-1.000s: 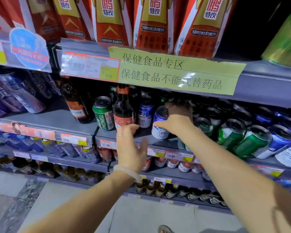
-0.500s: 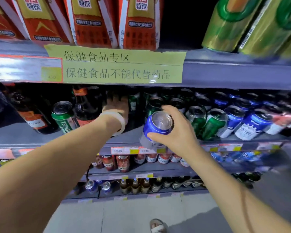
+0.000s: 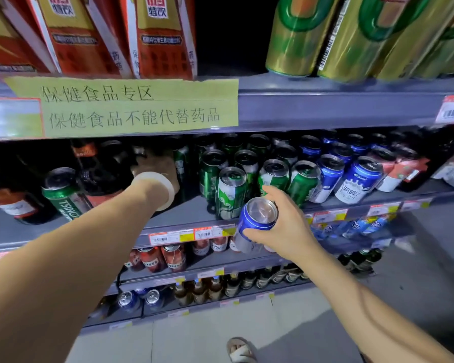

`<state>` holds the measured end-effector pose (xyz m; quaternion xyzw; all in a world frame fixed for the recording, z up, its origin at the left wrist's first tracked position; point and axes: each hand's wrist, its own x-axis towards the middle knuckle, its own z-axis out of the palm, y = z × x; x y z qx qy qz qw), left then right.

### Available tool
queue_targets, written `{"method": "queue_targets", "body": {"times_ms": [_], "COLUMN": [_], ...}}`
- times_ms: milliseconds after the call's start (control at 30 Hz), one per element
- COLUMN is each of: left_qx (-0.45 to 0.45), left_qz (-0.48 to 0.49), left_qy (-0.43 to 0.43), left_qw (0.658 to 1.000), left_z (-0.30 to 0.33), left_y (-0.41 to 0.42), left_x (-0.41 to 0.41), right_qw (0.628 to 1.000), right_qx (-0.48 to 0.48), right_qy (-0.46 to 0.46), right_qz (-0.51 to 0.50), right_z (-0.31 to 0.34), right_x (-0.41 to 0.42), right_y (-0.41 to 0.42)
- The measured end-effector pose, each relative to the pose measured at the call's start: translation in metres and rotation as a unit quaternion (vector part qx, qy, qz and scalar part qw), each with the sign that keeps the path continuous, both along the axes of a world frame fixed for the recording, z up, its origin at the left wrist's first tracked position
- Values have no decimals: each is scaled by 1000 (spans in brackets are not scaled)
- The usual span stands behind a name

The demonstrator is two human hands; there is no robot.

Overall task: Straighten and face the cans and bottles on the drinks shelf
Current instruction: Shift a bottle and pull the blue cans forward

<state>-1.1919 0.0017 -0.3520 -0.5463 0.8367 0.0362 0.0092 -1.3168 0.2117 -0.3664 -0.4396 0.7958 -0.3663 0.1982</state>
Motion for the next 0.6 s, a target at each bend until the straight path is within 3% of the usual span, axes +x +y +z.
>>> {"method": "queue_targets", "body": {"times_ms": [100,200,333,600], "left_qx": [38,78,71,136], "left_qz": [14,-11,-33,-74], "left_qy": [37,168,255,184], "left_qw": [998,983,964,971], "left_z": [0,0,0,5], "left_y": [2,10,30,51], "left_x": [5,7,6,17], "right_qw": [1000,1000,999,994], "right_qx": [3,13,34,104], "right_qy": [1,-4,-10,-20], "right_qz": [-15,-23,-25,19], "right_z": [1,3,0,-5], "right_x": [-9,-15,-16,-16], "right_y": [2,1,-3,-31]}}
